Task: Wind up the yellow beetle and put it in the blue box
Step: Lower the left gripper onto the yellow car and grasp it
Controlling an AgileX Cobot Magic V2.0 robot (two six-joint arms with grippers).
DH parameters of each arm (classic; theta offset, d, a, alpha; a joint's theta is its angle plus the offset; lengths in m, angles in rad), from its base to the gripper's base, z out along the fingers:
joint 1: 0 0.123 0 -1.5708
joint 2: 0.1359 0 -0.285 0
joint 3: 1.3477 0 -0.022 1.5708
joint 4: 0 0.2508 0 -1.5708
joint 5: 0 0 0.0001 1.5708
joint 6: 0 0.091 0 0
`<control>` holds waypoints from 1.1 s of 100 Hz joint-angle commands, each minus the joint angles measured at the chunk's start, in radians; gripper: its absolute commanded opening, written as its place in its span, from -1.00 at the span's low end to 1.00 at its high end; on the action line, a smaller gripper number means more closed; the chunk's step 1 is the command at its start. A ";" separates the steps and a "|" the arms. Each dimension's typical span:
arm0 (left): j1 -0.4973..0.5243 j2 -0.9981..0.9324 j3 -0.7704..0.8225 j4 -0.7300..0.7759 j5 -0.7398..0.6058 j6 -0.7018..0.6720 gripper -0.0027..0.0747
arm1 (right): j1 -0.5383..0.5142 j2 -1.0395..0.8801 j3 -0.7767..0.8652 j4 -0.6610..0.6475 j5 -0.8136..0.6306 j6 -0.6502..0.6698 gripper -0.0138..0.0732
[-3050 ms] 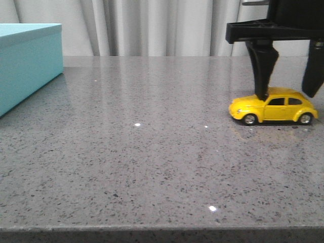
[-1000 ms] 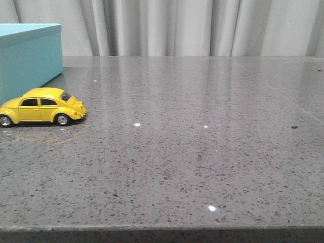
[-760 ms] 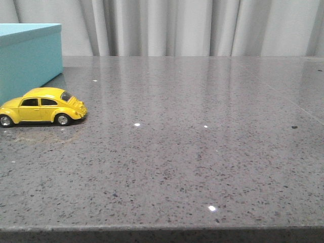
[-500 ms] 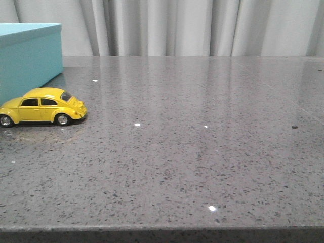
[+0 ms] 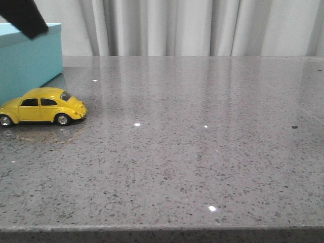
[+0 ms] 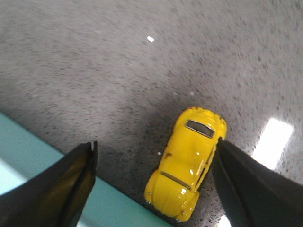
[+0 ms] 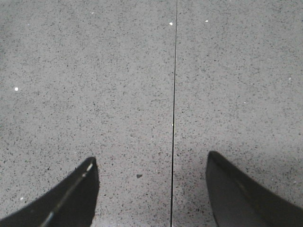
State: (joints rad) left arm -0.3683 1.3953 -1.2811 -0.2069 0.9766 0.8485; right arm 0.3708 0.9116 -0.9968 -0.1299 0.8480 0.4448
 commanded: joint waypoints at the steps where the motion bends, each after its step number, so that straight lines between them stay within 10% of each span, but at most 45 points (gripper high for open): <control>1: -0.044 0.007 -0.035 0.028 -0.020 0.027 0.35 | 0.003 -0.014 -0.027 -0.011 -0.066 -0.011 0.43; 110: -0.091 0.211 -0.035 0.100 0.000 0.034 0.35 | 0.003 -0.014 -0.027 -0.011 -0.059 -0.011 0.43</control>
State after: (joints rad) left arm -0.4502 1.6448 -1.2849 -0.0987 0.9918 0.8888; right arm 0.3708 0.9116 -0.9968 -0.1286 0.8480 0.4439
